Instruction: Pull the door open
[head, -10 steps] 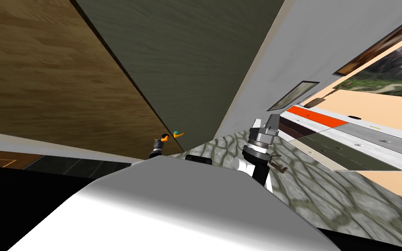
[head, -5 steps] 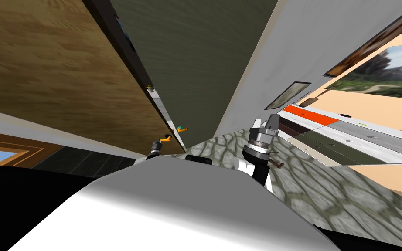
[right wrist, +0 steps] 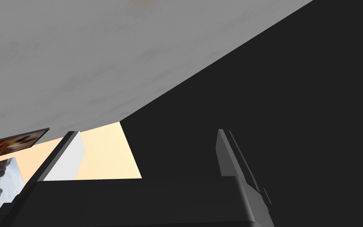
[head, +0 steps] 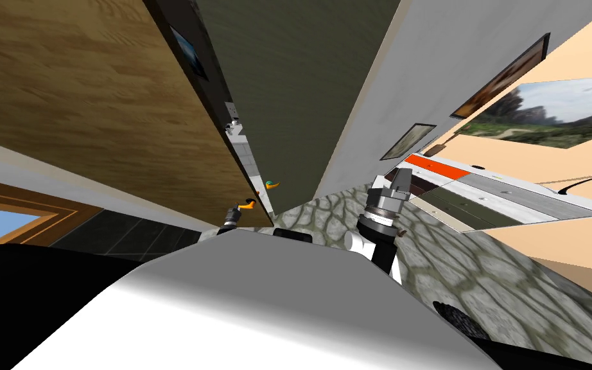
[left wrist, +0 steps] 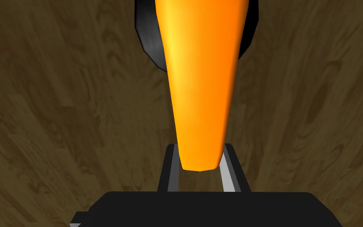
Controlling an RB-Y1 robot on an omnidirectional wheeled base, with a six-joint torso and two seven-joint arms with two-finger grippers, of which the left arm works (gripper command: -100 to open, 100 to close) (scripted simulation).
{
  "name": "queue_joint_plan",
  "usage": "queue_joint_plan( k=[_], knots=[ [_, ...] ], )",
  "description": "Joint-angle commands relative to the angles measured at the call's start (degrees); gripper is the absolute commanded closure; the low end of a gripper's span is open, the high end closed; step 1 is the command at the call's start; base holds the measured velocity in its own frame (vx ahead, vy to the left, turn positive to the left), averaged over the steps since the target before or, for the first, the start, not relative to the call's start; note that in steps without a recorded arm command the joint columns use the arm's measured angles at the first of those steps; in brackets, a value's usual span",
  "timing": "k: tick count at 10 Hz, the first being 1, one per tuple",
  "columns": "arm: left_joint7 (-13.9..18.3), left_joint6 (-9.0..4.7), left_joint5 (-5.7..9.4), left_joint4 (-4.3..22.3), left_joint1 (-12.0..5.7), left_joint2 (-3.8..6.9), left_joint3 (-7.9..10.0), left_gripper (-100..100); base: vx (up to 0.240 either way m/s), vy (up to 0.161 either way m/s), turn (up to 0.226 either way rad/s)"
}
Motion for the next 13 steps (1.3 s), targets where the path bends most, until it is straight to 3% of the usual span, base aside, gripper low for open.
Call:
queue_joint_plan(
  k=[1, 5, 6, 7, 13],
  knots=[
    [0.8, -0.80, -0.87, -0.2, -0.37, -0.23, -1.65, 100, -0.094, 0.048, -0.082],
    [1.6, -1.43, -1.89, -1.0, -0.50, -0.33, -3.44, 100, -0.052, 0.028, -0.060],
    [1.6, -0.17, -1.50, -2.2, 0.41, 0.16, -2.60, 100, -0.009, 0.017, 0.012],
    [2.4, -1.77, -1.92, -1.6, 1.07, 0.69, -3.22, 100, -0.109, 0.044, -0.141],
    [4.8, -6.42, -3.30, -0.5, 3.12, 2.07, -5.35, 100, -0.190, 0.017, -0.134]
  ],
)
